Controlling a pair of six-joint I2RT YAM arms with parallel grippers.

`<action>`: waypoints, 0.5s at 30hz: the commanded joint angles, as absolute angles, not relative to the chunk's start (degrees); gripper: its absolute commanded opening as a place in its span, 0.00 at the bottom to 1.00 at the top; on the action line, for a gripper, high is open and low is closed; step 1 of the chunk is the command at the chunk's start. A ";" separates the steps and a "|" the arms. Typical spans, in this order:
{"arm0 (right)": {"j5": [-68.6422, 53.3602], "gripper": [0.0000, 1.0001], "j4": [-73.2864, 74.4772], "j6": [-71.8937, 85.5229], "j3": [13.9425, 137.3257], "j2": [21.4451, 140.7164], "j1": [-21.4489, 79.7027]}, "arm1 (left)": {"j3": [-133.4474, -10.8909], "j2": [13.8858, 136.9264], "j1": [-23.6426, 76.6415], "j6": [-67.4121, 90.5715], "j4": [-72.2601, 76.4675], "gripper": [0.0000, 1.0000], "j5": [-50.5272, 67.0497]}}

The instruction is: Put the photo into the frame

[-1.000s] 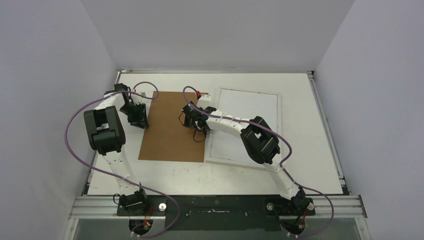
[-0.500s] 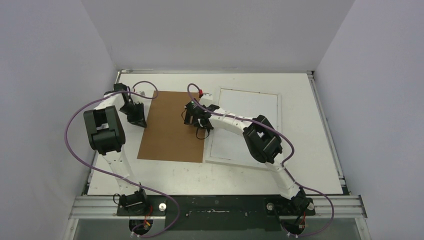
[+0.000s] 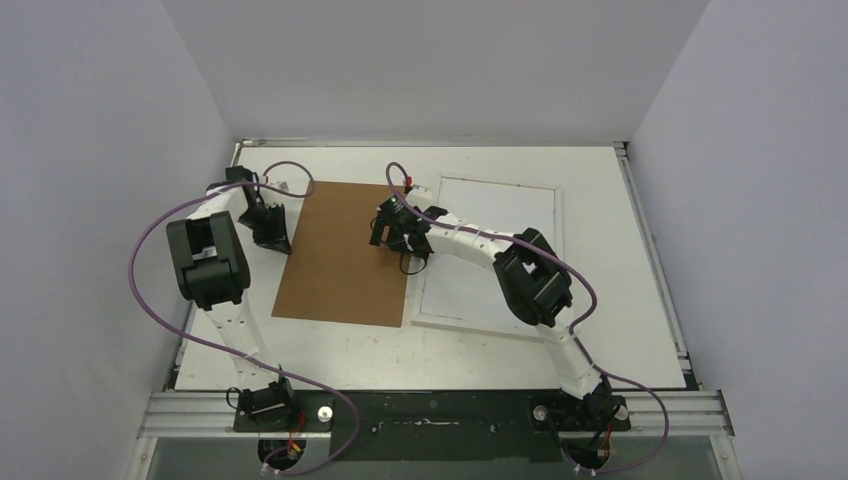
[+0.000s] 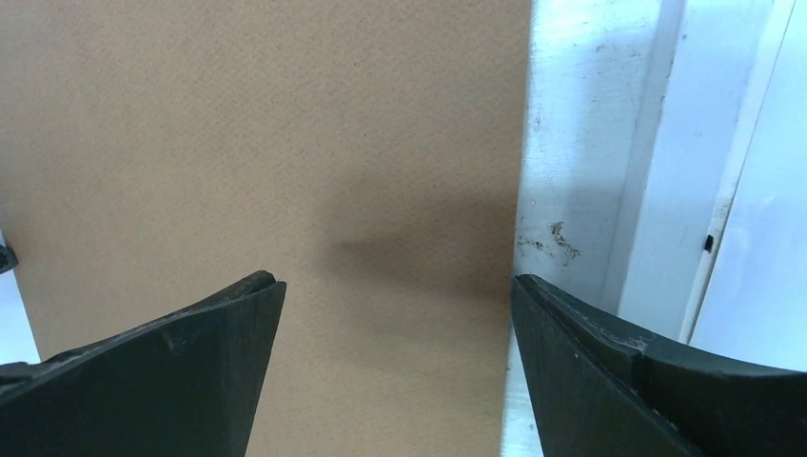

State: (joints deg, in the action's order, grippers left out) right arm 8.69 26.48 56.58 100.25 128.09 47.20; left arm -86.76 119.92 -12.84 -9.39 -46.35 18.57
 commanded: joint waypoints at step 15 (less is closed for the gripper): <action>3.22 0.90 10.46 61.74 90.45 110.86 51.36 | -82.51 123.53 -4.78 -7.39 -43.08 0.00 22.26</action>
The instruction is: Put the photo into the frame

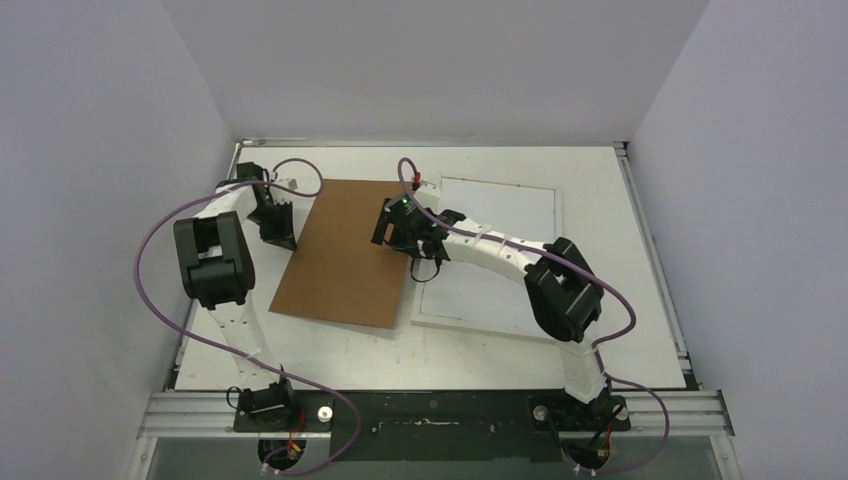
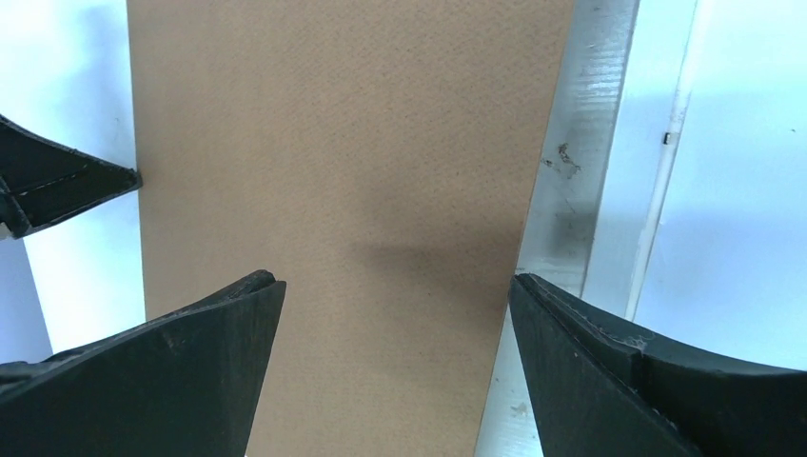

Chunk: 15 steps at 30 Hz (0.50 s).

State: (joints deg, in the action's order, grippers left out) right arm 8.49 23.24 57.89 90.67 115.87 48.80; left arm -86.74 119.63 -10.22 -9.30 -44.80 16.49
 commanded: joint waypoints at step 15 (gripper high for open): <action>4.69 0.90 8.98 63.28 81.35 105.15 49.36 | -81.09 123.06 -0.70 -6.29 -42.45 0.00 22.84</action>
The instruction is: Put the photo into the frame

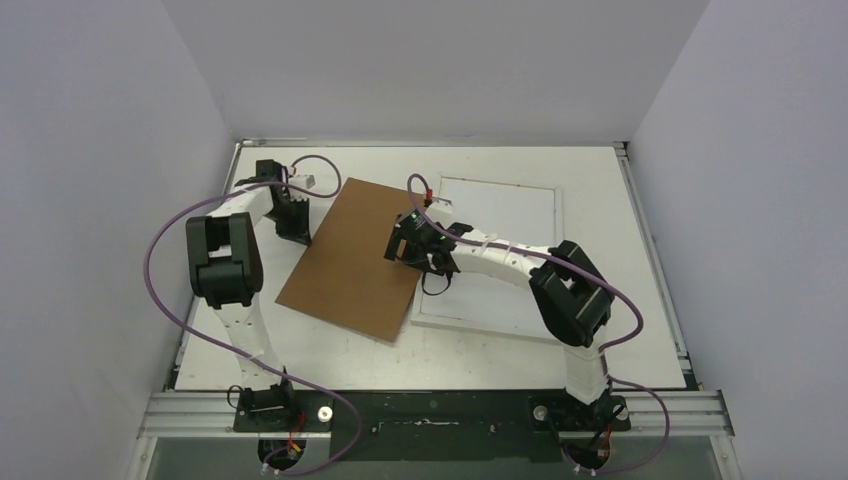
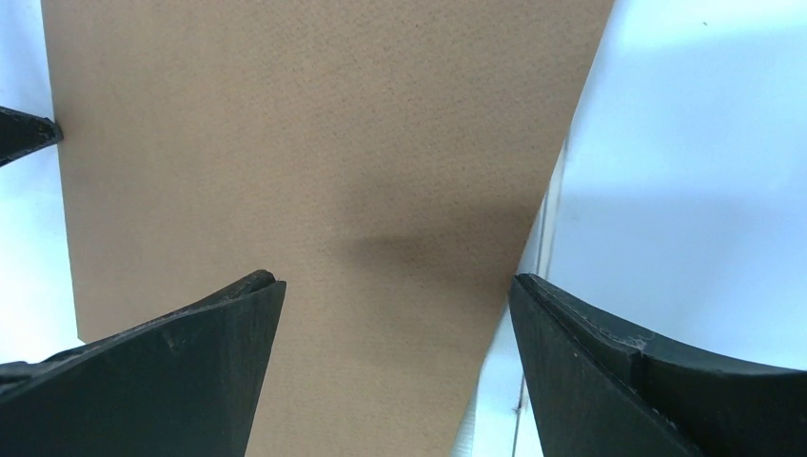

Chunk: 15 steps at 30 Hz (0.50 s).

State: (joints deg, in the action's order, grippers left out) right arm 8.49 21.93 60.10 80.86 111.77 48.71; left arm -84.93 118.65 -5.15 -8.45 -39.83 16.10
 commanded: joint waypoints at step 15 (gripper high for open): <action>4.84 0.90 10.43 63.70 78.23 103.89 47.37 | -81.80 122.93 -0.44 -7.31 -44.28 0.00 23.38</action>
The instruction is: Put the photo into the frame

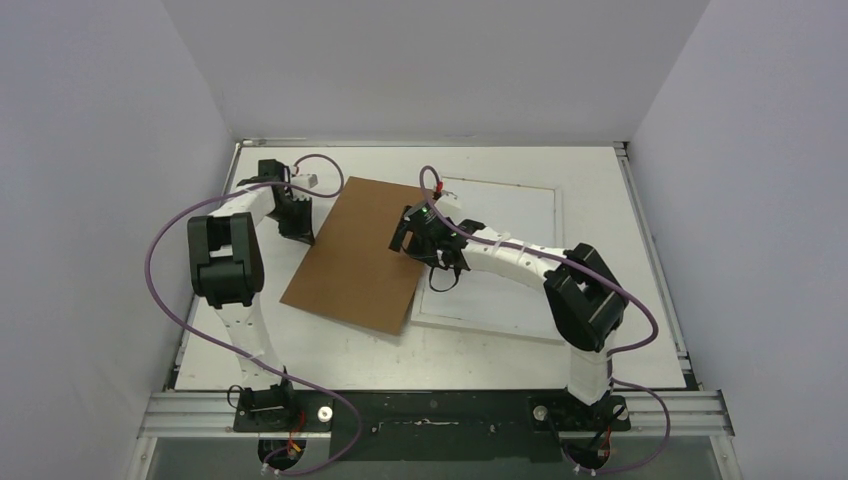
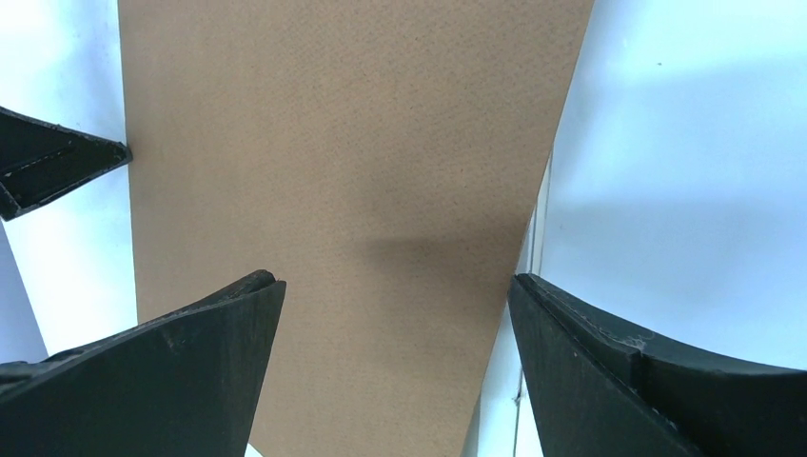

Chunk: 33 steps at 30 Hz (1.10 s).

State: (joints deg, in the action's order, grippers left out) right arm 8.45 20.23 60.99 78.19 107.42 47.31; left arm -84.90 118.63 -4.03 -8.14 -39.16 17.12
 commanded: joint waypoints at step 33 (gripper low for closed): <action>2.61 0.90 9.67 61.87 67.26 101.04 42.00 | -81.30 122.52 1.23 -7.82 -45.04 0.00 20.45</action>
State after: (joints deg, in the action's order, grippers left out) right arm 4.49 14.50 61.34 68.10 104.25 42.57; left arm -84.51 118.74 -0.80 -7.92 -39.81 19.59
